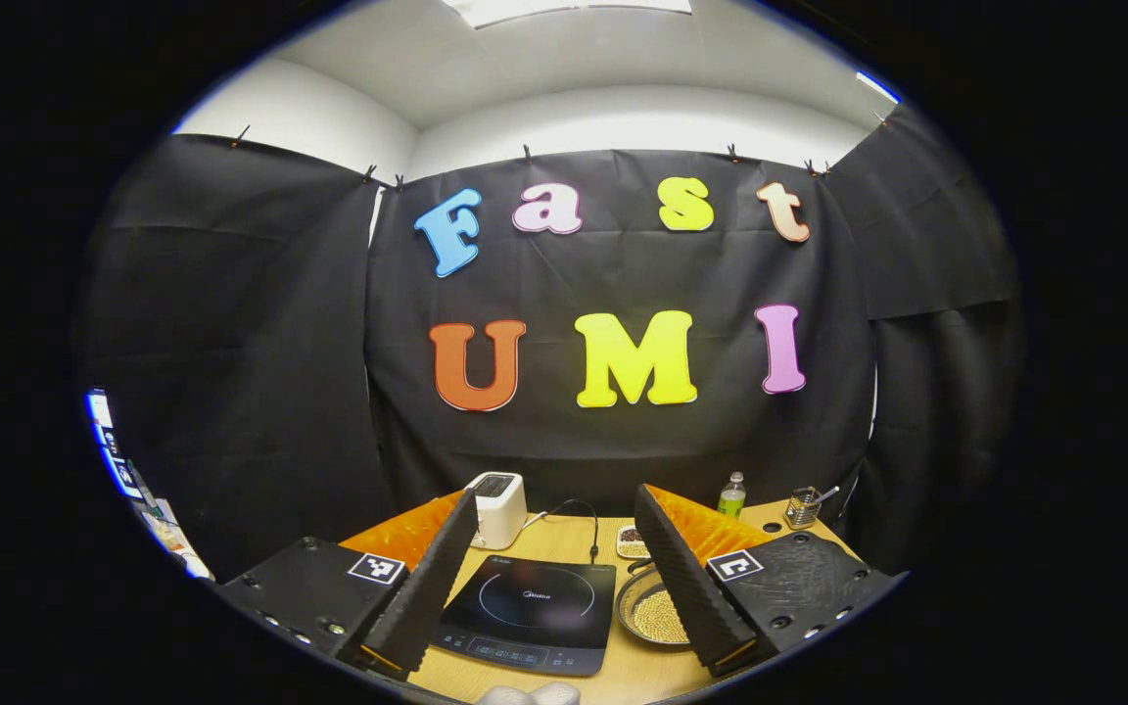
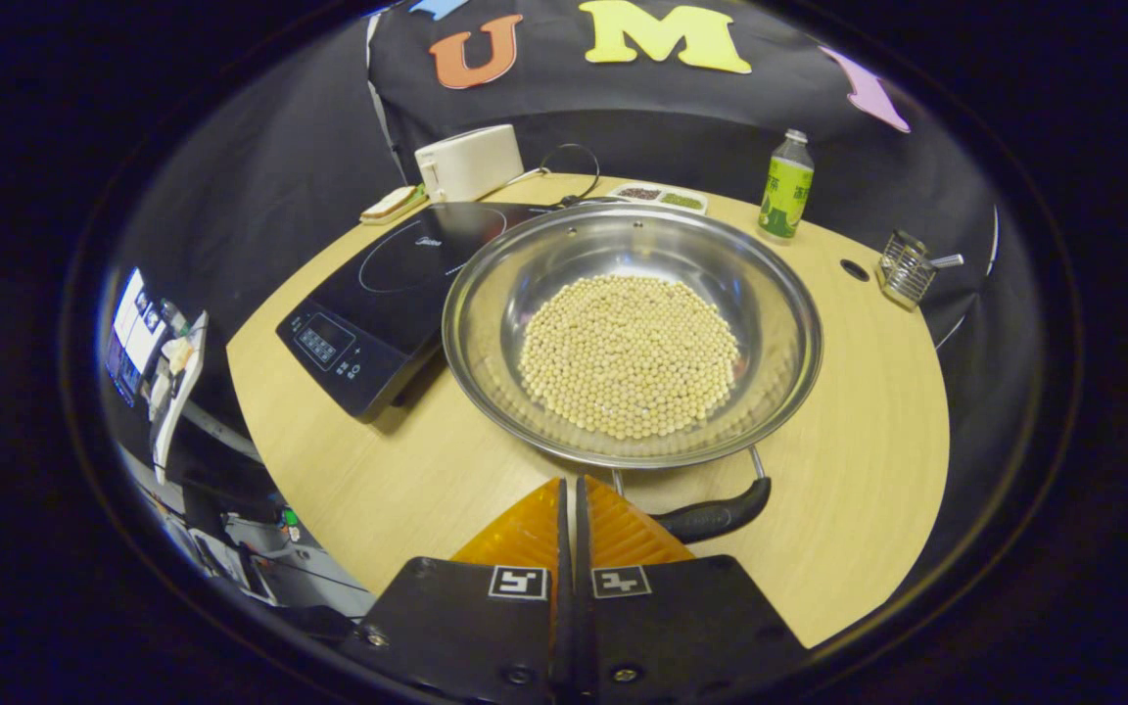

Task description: First push the handle of the pot to place it horizontally, then grasp the pot with both hands and set it on the induction cooktop.

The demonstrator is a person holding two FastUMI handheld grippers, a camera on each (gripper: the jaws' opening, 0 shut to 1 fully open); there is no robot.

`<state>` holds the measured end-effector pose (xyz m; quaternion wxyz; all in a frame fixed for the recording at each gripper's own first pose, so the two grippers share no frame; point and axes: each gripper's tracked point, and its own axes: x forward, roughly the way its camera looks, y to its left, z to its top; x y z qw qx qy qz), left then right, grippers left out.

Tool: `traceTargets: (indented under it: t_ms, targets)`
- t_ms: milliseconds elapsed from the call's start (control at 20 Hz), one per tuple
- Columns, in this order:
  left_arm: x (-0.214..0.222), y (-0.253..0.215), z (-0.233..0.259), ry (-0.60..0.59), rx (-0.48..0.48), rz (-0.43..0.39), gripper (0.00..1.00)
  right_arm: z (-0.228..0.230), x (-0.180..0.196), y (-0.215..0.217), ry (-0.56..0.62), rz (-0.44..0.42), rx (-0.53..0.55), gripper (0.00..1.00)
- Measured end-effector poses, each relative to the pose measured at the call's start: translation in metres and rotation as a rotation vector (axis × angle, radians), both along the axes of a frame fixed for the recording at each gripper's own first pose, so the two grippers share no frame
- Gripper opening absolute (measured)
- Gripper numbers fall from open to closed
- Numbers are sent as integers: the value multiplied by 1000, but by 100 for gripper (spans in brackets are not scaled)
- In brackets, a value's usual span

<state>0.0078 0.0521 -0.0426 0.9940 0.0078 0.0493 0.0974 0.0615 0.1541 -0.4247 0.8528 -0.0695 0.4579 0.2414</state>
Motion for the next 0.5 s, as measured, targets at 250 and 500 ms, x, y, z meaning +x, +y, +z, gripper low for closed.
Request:
traceTargets:
  t_ms: [250,500]
  targets:
    - [4,-6,3,-4,2,-13,96,-2,0,-8,1,1,-4,4]
    - [9,-12,1,0,-2,-23,96,-1,7,-23,6,-26,-4,4]
